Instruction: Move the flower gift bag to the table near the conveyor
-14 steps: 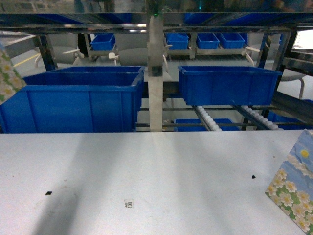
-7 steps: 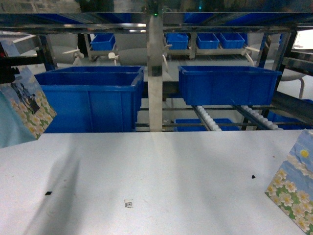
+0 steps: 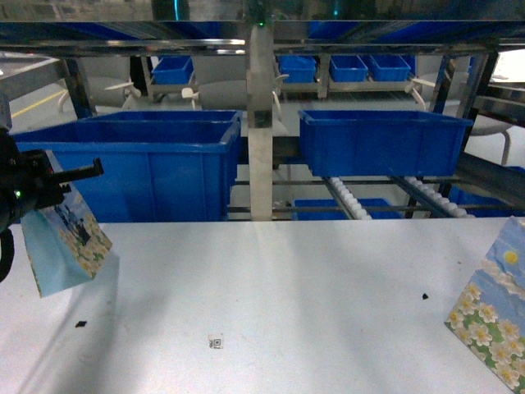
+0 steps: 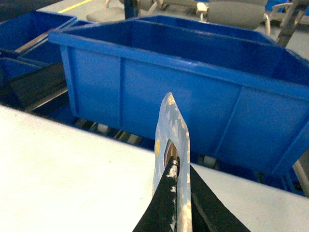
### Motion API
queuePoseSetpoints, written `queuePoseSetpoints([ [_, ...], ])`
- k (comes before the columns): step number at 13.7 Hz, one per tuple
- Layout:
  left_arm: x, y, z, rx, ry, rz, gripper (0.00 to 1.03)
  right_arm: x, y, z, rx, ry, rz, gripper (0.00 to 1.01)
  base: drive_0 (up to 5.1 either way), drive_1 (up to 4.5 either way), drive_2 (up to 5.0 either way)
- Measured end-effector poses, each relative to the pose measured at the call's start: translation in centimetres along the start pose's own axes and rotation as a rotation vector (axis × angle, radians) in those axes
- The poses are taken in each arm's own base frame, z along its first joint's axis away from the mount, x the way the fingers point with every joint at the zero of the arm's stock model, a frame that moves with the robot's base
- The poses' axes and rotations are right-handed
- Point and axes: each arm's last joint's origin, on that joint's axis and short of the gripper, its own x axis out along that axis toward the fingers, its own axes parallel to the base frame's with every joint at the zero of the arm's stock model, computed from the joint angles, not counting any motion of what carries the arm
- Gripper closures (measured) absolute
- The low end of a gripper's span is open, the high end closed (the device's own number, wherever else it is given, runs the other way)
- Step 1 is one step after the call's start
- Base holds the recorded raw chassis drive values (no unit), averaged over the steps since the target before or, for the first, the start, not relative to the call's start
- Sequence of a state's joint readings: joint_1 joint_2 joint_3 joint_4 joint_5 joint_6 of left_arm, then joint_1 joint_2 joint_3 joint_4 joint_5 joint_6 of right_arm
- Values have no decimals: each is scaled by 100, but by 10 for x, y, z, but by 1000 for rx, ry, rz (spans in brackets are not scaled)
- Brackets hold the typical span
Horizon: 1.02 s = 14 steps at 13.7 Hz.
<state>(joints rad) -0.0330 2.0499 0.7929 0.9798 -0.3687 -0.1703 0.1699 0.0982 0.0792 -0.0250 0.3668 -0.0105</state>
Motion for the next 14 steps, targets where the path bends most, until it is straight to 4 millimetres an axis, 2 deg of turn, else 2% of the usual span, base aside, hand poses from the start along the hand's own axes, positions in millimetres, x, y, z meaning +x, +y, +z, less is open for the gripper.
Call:
queuePoseSetpoints([
  [3,-6,2,-10,-4,21,-5,101,0,0,0,0,0,0,3,0,0,0],
  [6,-27,3,-23,12,56,-29,101,0,0,0,0,0,0,3,0,0,0],
  [10,-51,16,-35,22,82,-23,101,0,0,0,0,0,0,3,0,0,0],
  [12,-68,21,-37,33,101,-29,101,0,0,0,0,0,0,3,0,0,0],
  [13,-78,22,-37,41,105,-36,94,0,0,0,0,0,0,3,0,0,0],
  [14,-87,24,-38,55,112,-40,81,0,0,0,0,0,0,3,0,0,0],
])
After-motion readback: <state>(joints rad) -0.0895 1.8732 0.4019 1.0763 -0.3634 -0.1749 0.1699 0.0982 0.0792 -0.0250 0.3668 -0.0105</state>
